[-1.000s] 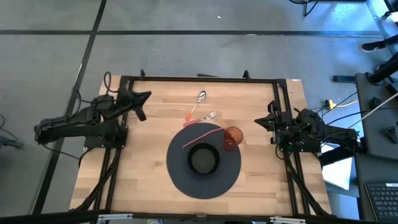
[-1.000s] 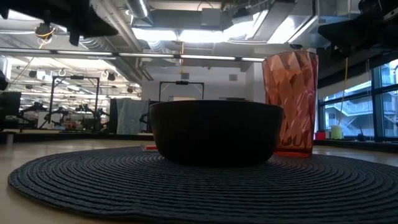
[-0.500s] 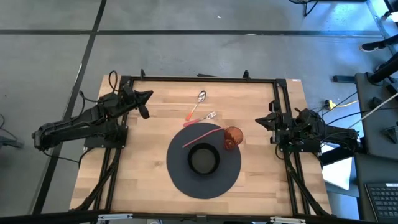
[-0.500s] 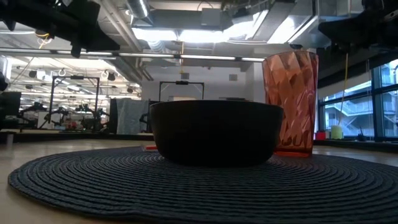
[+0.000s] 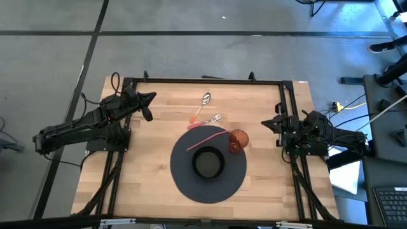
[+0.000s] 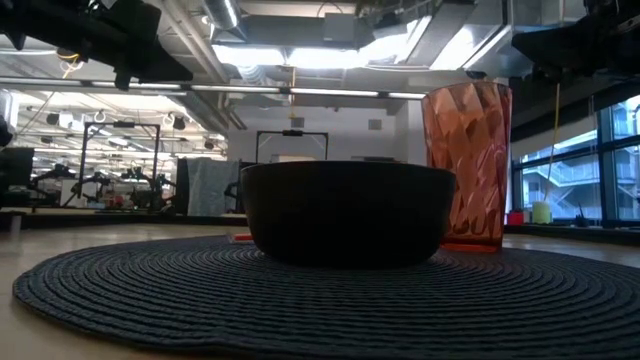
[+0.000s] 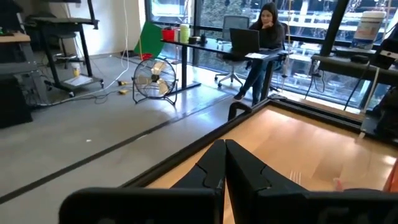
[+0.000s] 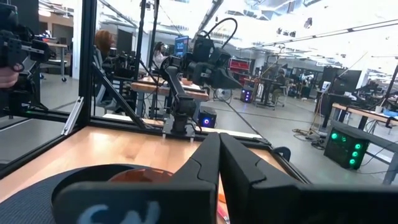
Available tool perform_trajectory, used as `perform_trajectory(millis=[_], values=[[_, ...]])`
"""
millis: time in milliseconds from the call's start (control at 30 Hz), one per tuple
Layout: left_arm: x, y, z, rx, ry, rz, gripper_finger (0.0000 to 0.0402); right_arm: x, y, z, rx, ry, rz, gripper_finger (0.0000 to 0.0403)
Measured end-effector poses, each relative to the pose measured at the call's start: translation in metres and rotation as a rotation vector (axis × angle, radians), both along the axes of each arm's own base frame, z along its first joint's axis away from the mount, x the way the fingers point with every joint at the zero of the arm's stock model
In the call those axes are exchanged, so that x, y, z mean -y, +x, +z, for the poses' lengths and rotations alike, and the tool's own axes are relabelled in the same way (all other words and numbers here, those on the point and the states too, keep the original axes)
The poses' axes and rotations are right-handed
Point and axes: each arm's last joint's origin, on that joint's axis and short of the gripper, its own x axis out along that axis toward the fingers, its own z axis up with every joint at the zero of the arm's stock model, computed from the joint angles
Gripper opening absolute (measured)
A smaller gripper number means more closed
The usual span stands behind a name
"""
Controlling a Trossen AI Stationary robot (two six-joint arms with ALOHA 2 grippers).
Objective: Pick & Place Utensil
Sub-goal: Put the orange drinking straw into the orange cup
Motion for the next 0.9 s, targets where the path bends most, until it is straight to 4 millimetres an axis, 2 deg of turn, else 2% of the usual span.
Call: perform_trajectory(millis=[400,667,900], values=[[0.000,0.000,0.000,-0.001,0.004,0.000,0.0004,0.000,0.000,0.000,0.000,0.003,0.001,0.0012],[0.000,0.000,0.010,0.098,0.038,0.000,0.0004,0.000,0.000,0.000,0.000,0.014,0.003,0.0012],[0.000,0.000,0.010,0.101,0.035,0.000,0.0004,0.000,0.000,0.000,0.001,0.019,0.004,0.0012]])
